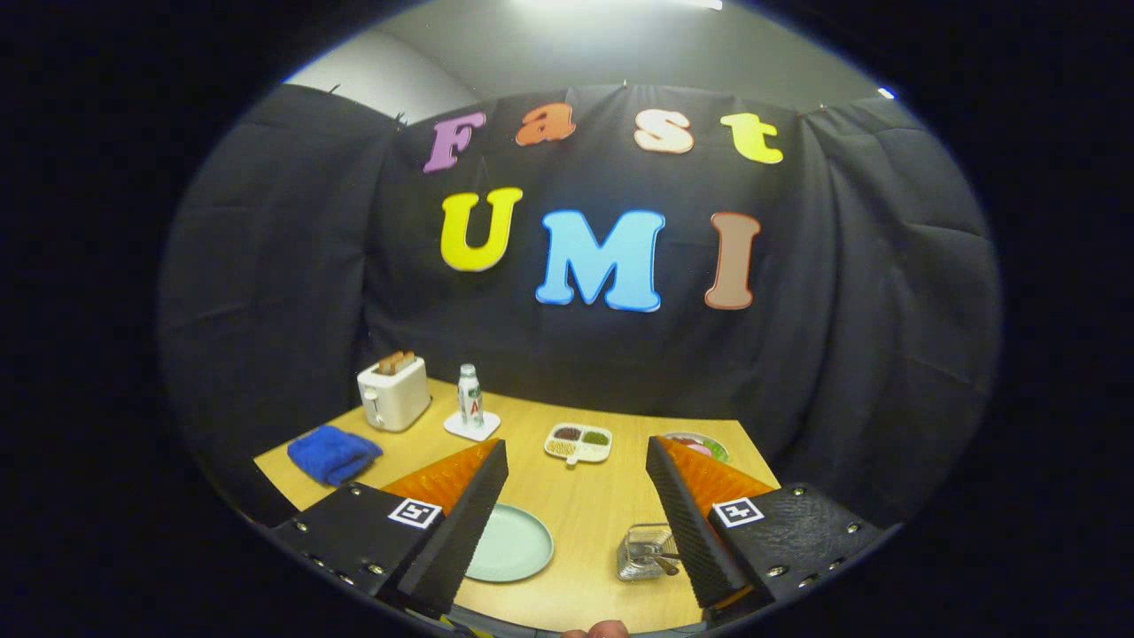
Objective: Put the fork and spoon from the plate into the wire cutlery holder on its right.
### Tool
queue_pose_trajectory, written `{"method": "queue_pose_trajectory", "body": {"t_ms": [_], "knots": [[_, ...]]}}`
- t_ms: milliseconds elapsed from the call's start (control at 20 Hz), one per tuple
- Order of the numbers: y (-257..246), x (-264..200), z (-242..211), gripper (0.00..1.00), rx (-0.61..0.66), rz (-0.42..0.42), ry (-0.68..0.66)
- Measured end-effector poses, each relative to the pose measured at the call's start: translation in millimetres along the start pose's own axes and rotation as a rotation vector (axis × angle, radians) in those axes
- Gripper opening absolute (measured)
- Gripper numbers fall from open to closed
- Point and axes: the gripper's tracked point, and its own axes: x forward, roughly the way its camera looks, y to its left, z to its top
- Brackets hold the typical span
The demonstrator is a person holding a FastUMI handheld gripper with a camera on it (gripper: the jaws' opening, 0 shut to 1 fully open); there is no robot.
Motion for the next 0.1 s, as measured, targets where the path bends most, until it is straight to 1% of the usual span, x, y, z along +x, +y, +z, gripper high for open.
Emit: {"method": "queue_pose_trajectory", "body": {"t_ms": [100], "knots": [[7.4, -8.9, 9.4, 0.96, 0.045, -0.027, -0.063]]}}
